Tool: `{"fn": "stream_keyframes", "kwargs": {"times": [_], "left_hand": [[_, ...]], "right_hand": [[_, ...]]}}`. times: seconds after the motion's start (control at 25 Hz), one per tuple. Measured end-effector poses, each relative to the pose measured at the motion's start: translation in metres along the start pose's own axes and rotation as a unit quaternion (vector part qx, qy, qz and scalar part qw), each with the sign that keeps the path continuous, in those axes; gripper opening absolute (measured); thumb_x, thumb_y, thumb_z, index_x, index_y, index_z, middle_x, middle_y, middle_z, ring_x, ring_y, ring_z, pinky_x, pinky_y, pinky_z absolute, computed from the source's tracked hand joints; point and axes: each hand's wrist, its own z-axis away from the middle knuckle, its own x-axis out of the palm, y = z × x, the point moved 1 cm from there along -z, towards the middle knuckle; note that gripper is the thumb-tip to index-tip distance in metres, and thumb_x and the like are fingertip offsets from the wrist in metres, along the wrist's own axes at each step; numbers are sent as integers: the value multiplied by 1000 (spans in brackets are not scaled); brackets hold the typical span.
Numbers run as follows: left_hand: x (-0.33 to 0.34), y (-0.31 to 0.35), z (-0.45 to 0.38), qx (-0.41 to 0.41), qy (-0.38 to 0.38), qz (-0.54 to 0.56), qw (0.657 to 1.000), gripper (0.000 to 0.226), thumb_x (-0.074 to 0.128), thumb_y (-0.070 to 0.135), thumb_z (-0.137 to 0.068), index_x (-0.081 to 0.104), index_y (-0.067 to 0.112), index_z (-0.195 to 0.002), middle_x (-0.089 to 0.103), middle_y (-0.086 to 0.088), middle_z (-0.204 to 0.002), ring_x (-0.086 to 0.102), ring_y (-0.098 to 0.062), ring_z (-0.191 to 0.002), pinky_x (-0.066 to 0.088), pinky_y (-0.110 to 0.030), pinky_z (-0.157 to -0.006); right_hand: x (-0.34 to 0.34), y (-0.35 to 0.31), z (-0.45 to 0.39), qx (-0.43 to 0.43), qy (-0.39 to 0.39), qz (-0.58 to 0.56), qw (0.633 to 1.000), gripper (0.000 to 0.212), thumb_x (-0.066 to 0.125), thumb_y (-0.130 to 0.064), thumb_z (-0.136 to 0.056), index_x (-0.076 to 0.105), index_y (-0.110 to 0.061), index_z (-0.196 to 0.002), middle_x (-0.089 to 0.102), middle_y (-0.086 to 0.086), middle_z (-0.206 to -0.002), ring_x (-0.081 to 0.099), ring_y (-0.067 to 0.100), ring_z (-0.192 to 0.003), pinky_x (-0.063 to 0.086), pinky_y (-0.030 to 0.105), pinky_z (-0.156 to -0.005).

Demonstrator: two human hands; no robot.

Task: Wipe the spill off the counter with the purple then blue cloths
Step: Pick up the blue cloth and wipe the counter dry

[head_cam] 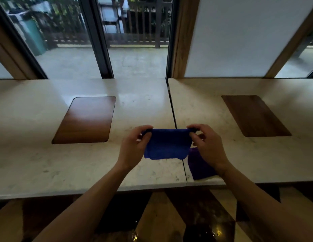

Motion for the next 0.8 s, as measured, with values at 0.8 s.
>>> {"fn": "stream_keyframes", "kwargs": {"times": [0.8], "left_hand": [[69,-152,3,-240,-100,-211,942,32,50,33,-98,58,25,-128,57,2,-129,56,-18,-109,50,-38,-90]], "right_hand": [[136,85,29,-5,-127,249,960,41,52,-45,-94,54,-28,-131,53,2,-131,48,24,-121,42,41,-98]]}}
